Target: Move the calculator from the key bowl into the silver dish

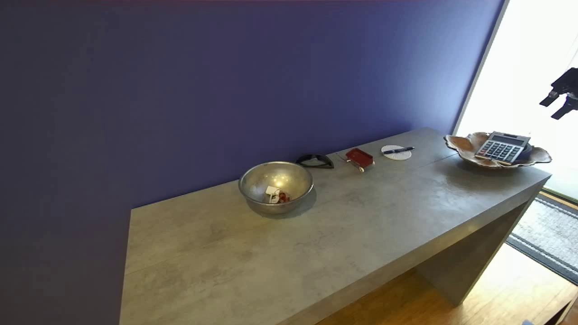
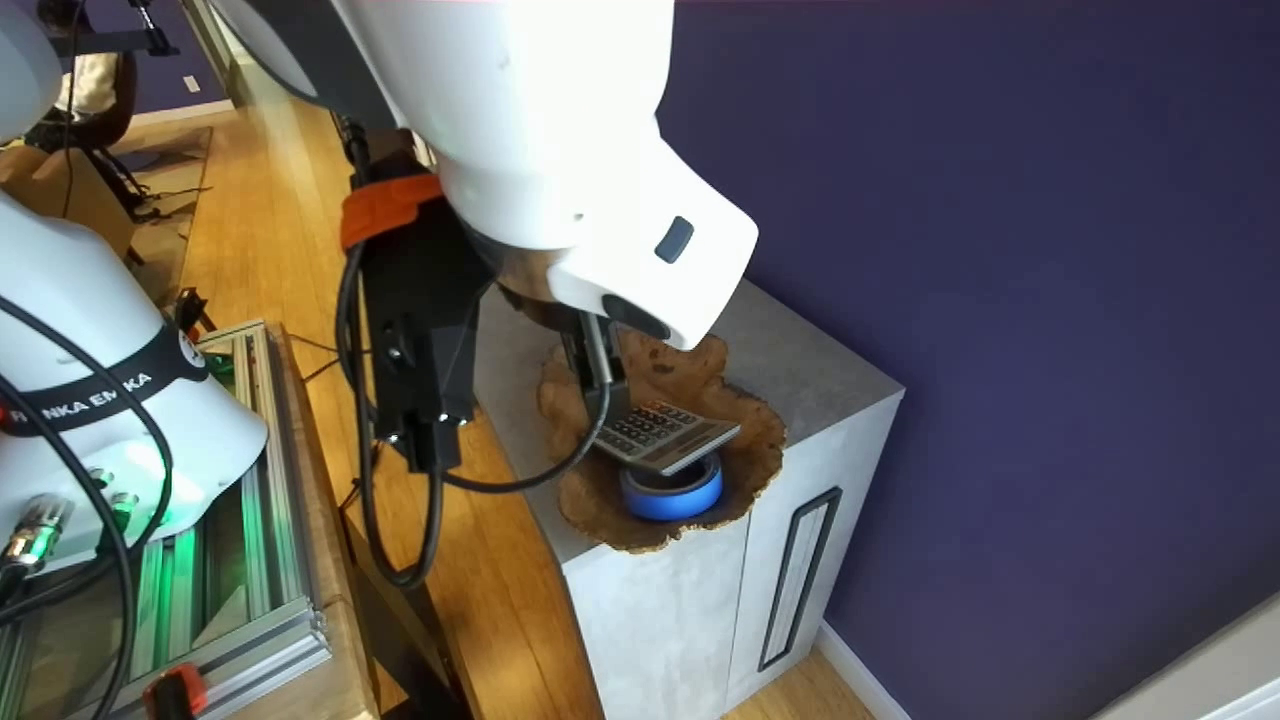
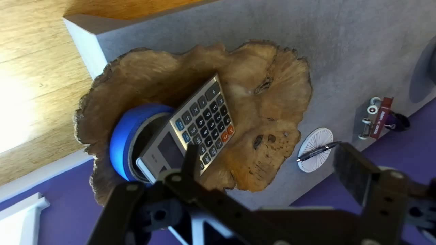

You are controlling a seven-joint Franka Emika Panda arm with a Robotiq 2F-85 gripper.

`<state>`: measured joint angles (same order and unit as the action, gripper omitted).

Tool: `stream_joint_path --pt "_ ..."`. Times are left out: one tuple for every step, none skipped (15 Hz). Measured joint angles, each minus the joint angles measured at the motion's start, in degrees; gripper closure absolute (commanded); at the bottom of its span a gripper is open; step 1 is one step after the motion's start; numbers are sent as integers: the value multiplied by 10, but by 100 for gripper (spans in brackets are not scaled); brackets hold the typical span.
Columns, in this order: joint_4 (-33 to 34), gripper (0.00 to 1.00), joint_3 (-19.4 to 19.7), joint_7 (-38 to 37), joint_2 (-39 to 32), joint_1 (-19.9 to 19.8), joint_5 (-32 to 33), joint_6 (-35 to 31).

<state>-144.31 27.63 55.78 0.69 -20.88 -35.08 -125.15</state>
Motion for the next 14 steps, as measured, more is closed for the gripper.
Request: stream_joint_path --pt "2 0 0 -5 -6 -1 0 1" --pt "9 0 0 -16 -19 -4 0 3" --pt "21 0 0 -27 -39 -8 0 12" --pt "37 0 0 -34 -64 -14 -1 25" --pt "55 0 -2 -35 -91 -22 -4 42" --pt "76 0 -6 -34 -119 -32 -9 62" --pt "96 0 -12 -33 -145 -43 -10 81" --pt "116 0 -19 -31 -170 -55 -10 98" --pt "136 0 -28 -28 -193 -68 -10 113" --pt "155 0 -36 -21 -212 -80 -10 125" --pt "173 0 -44 -12 -229 -92 -10 137" --pt "189 0 -51 -4 -243 -104 -10 148" --pt "204 0 -59 5 -255 -116 -11 159" --pt "217 0 -68 14 -266 -128 -13 168"
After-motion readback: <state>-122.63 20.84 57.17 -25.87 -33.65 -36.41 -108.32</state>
